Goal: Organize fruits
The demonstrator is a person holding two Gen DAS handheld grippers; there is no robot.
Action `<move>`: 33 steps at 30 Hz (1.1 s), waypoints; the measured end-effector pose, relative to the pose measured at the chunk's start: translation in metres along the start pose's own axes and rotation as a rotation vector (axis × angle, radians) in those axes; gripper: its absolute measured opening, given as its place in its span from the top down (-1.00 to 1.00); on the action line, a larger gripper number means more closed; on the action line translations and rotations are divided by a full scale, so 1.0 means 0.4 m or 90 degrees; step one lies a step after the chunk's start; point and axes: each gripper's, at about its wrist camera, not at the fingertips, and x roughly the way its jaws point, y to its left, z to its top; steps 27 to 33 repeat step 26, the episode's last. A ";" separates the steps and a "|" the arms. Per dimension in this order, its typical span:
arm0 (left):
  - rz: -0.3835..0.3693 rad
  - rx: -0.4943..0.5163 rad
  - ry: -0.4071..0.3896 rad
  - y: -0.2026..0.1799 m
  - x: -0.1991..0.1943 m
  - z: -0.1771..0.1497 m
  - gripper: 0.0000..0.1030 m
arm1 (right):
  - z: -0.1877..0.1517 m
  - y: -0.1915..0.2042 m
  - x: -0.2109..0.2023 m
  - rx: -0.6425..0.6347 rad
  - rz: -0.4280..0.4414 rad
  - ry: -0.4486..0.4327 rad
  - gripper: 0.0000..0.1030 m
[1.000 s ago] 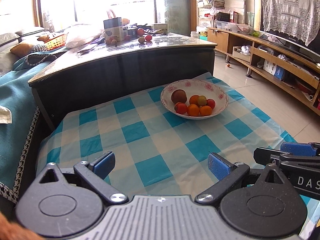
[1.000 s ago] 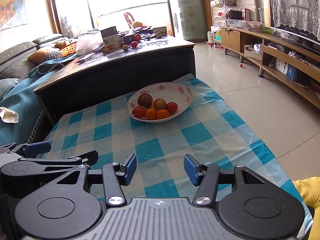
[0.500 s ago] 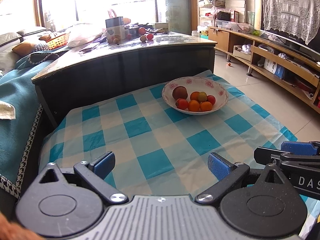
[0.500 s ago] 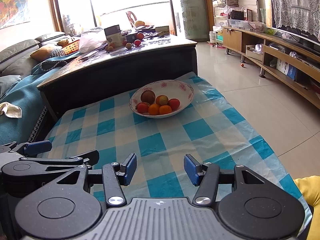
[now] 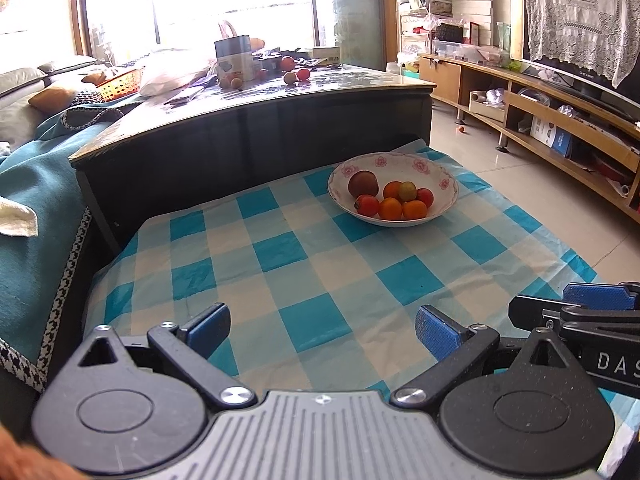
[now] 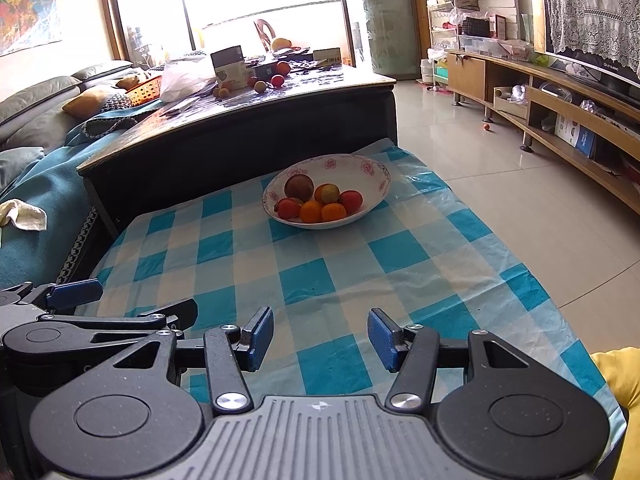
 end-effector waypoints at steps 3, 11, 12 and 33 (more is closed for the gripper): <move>0.002 0.002 -0.003 -0.001 -0.003 -0.002 -1.00 | -0.002 0.000 -0.002 0.000 0.002 0.000 0.05; 0.008 0.001 -0.009 -0.002 -0.009 -0.007 -1.00 | -0.005 0.000 -0.004 -0.001 0.003 0.000 0.05; 0.008 0.001 -0.010 -0.001 -0.010 -0.007 -1.00 | -0.004 0.000 -0.004 0.000 0.003 0.000 0.05; 0.013 0.007 -0.017 0.000 -0.014 -0.009 -1.00 | -0.003 0.012 -0.008 -0.001 0.006 -0.005 -0.01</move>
